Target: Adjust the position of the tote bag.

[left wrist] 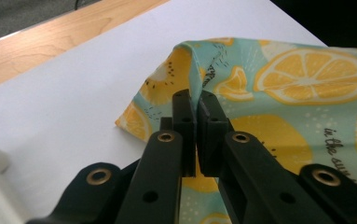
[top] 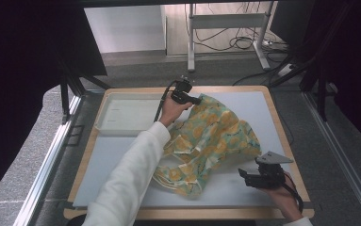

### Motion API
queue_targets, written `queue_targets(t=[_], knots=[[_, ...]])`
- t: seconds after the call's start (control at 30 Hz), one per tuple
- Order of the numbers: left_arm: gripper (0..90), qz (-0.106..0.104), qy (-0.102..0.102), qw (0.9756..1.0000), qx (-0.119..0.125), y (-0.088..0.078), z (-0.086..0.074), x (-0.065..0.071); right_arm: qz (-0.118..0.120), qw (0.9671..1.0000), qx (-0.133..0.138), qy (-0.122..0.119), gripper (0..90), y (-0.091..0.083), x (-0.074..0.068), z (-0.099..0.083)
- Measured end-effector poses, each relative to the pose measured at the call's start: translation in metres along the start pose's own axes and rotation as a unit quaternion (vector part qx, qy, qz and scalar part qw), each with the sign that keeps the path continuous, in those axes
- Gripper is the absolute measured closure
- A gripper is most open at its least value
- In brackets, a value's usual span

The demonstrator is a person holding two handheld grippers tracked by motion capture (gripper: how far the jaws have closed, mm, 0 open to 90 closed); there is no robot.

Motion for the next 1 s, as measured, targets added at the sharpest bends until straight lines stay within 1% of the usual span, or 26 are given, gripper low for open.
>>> queue_targets(t=[0.1, 0.3, 0.63, 0.67, 0.7, 0.77, 0.87, 0.9, 0.93, 1.0], knots=[[89.0, 0.002, 0.003, 1.0, 0.002, -0.007, -0.003, 0.0, -0.001, 1.0, -0.001, 0.0, 21.2, 0.0, 0.0, 0.0], [89.8, 0.002, 0.005, 1.0, 0.001, -0.016, -0.009, -0.001, -0.004, 1.0, -0.002, 0.001, 21.2, 0.001, 0.0, 0.0], [89.9, -0.004, 0.005, 1.0, 0.001, -0.019, -0.017, -0.002, -0.013, 0.9999, -0.001, 0.007, 22.8, -0.003, 0.005, 0.001], [90.0, -0.003, 0.005, 1.0, 0.001, -0.02, -0.018, -0.002, -0.018, 0.9998, 0.0, 0.011, 24.2, -0.004, 0.007, 0.001], [90.0, -0.002, 0.007, 1.0, -0.001, -0.02, -0.018, -0.002, -0.018, 0.9998, 0.0, 0.011, 24.2, -0.004, 0.007, 0.001], [90.0, -0.001, 0.008, 1.0, -0.003, -0.02, -0.019, -0.001, -0.028, 0.9995, -0.007, 0.015, 25.3, -0.006, 0.012, 0.0], [90.0, 0.002, 0.011, 0.9999, -0.007, -0.02, -0.02, -0.001, -0.034, 0.9992, -0.012, 0.016, 25.7, -0.006, 0.015, 0.0], [90.0, 0.004, 0.013, 0.9999, -0.009, -0.02, -0.02, 0.0, -0.04, 0.9989, -0.015, 0.019, 26.1, -0.007, 0.018, 0.0], [90.0, 0.008, 0.016, 0.9998, -0.011, -0.02, -0.019, 0.001, -0.042, 0.9988, -0.016, 0.02, 26.3, -0.008, 0.019, 0.0], [90.0, 0.009, 0.016, 0.9998, -0.011, -0.02, -0.019, 0.001, -0.049, 0.9984, -0.015, 0.024, 26.8, -0.01, 0.023, 0.001]])
Point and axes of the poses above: each handheld gripper's, and its own axes: y roughly forward along the jaws, z roughly out of its top, x roughly to its right, the point moved 8 cm from there along y, roughly forward along the jaws, and after that the axes turned 15 degrees about -x, right-handed, at the moved point
